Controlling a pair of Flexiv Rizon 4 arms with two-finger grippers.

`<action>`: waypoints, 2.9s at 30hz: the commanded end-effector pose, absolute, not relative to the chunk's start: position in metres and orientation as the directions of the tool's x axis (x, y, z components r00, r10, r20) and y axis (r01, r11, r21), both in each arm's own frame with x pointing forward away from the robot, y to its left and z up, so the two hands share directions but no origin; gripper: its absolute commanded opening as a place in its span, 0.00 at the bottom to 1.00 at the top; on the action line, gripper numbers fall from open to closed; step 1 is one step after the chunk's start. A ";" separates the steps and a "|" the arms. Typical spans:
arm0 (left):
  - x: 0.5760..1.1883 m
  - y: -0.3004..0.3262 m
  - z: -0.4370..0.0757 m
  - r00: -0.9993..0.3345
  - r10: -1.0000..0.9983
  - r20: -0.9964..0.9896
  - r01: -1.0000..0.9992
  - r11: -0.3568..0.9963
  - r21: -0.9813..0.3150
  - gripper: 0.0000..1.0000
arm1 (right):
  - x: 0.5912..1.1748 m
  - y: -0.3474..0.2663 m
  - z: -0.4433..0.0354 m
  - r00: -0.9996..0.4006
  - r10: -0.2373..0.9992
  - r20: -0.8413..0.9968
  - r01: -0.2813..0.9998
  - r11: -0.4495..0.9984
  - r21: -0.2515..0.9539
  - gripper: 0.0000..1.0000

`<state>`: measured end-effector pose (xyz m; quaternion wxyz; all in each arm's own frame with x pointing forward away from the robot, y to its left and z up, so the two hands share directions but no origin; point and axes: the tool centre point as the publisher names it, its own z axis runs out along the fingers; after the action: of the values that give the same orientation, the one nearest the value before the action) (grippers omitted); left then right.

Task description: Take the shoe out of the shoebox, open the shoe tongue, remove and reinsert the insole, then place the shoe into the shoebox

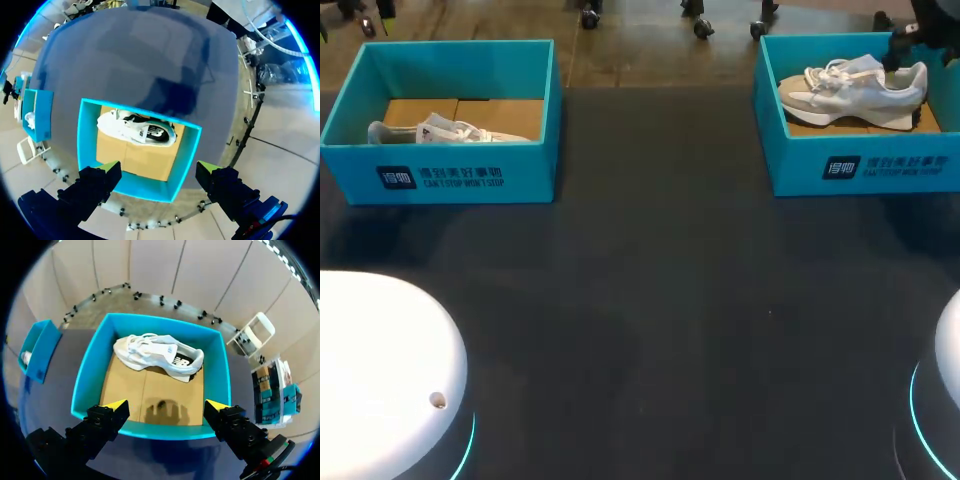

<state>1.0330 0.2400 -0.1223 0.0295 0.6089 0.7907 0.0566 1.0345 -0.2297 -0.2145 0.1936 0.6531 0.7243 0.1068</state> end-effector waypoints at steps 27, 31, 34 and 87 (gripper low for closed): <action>1.018 0.247 -0.111 -0.272 0.962 0.030 0.942 0.259 0.214 1.00 | 1.154 -0.297 -0.292 0.078 0.983 -0.167 0.989 -0.055 0.139 0.57; 1.018 0.247 -0.111 -0.272 0.962 0.030 0.942 0.259 0.214 1.00 | 1.160 -0.304 -0.301 0.096 0.979 -0.181 0.990 -0.075 0.120 0.49; 1.018 0.247 -0.111 -0.272 0.962 0.030 0.942 0.259 0.214 1.00 | 1.165 -0.307 -0.307 0.101 0.978 -0.181 0.990 -0.081 0.115 0.53; 1.018 0.247 -0.111 -0.272 0.962 0.030 0.942 0.259 0.214 1.00 | 1.145 -0.330 -0.375 0.081 0.976 -0.204 0.997 -0.082 0.001 0.00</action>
<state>1.0190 0.2466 -0.1110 0.0532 0.6008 0.7922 0.0932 1.1551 -0.3308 -0.3817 0.0627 0.7295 0.6768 -0.0766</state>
